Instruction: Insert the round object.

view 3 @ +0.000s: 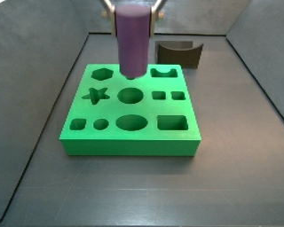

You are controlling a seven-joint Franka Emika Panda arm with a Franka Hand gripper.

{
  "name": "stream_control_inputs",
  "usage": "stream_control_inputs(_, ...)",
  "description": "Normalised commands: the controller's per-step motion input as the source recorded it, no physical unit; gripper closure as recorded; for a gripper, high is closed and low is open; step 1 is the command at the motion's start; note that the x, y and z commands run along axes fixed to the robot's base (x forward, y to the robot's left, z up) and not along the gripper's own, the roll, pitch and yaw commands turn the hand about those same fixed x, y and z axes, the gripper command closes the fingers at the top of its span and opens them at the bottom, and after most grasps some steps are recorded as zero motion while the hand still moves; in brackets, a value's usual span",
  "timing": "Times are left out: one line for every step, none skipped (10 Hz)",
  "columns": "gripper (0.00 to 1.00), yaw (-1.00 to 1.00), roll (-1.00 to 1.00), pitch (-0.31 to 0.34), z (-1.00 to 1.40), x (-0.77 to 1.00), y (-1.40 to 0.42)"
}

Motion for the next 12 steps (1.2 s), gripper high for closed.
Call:
stream_control_inputs(1.00,0.00,0.09,-0.161,-0.87,0.00,0.00)
stream_control_inputs(1.00,0.00,0.09,-0.129,-0.82,0.02,0.00)
stream_control_inputs(1.00,0.00,0.08,-0.124,-0.81,0.00,0.00)
stream_control_inputs(1.00,0.00,0.07,-0.117,-0.76,0.00,0.00)
stream_control_inputs(1.00,-0.01,0.06,-0.130,-0.73,-0.20,0.00)
stream_control_inputs(1.00,-0.03,0.00,-0.139,-0.64,-0.29,0.00)
stream_control_inputs(1.00,-0.04,-0.06,-0.123,-0.50,-0.28,0.00)
stream_control_inputs(1.00,-0.06,-0.02,-0.111,-0.49,-0.30,0.00)
stream_control_inputs(1.00,-0.02,0.00,-0.139,-0.57,-0.38,-0.01)
stream_control_inputs(1.00,0.00,0.00,-0.166,-0.61,-0.41,-0.03)
stream_control_inputs(1.00,0.00,0.02,-0.173,-0.93,-0.09,-0.03)
stream_control_inputs(1.00,0.00,0.00,-0.140,-0.98,0.04,-0.06)
